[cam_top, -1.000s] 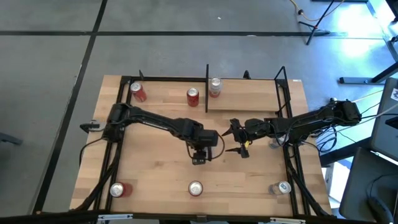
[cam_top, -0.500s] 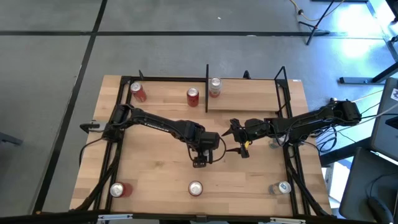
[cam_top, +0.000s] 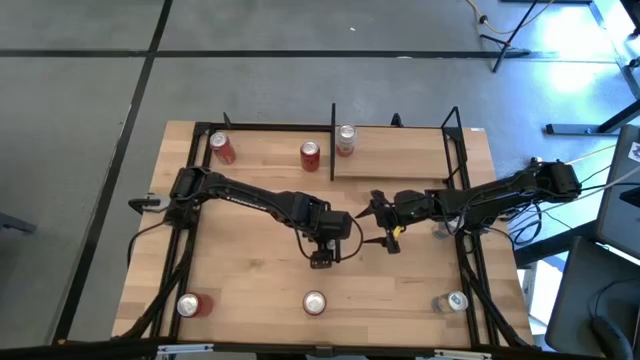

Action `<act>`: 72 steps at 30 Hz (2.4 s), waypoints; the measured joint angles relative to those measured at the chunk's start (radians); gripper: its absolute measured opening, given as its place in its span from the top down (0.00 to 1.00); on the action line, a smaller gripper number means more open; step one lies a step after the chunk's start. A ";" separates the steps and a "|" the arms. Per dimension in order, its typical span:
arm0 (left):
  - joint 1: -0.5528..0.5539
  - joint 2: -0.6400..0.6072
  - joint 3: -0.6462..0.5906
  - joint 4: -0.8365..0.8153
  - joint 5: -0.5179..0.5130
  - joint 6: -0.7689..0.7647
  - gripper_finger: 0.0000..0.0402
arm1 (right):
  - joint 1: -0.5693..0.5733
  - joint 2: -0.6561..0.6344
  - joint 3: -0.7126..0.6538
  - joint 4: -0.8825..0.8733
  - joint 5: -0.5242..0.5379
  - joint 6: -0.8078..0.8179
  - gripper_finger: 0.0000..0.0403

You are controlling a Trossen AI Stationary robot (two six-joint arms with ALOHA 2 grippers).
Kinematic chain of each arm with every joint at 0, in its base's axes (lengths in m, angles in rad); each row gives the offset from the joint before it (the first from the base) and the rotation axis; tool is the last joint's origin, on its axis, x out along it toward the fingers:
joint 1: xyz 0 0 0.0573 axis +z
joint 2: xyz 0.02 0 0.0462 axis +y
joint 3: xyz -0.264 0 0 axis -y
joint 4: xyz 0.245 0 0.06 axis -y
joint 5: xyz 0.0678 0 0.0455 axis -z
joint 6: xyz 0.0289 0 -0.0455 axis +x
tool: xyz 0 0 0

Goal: Place canned beverage on shelf
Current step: Put the pink white soda can on the shelf aligned with the other pink white soda can

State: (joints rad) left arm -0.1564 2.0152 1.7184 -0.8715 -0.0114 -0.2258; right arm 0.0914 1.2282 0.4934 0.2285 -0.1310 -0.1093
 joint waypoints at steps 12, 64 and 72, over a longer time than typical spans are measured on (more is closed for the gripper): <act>-0.111 -0.105 -0.001 -0.042 -0.235 -0.007 0.19 | 0.000 0.000 0.001 0.113 -0.041 0.110 0.16; -0.195 -0.448 -0.992 1.073 -0.397 -0.103 0.19 | 0.072 0.534 0.183 0.554 0.007 0.074 0.37; -0.198 -0.447 -0.992 1.074 -0.381 -0.109 0.19 | 0.072 0.396 0.181 0.437 0.024 0.051 0.37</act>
State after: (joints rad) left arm -0.3546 1.5681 0.7261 0.2028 -0.3924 -0.3352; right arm 0.1635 1.6240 0.6743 0.6655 -0.1071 -0.0585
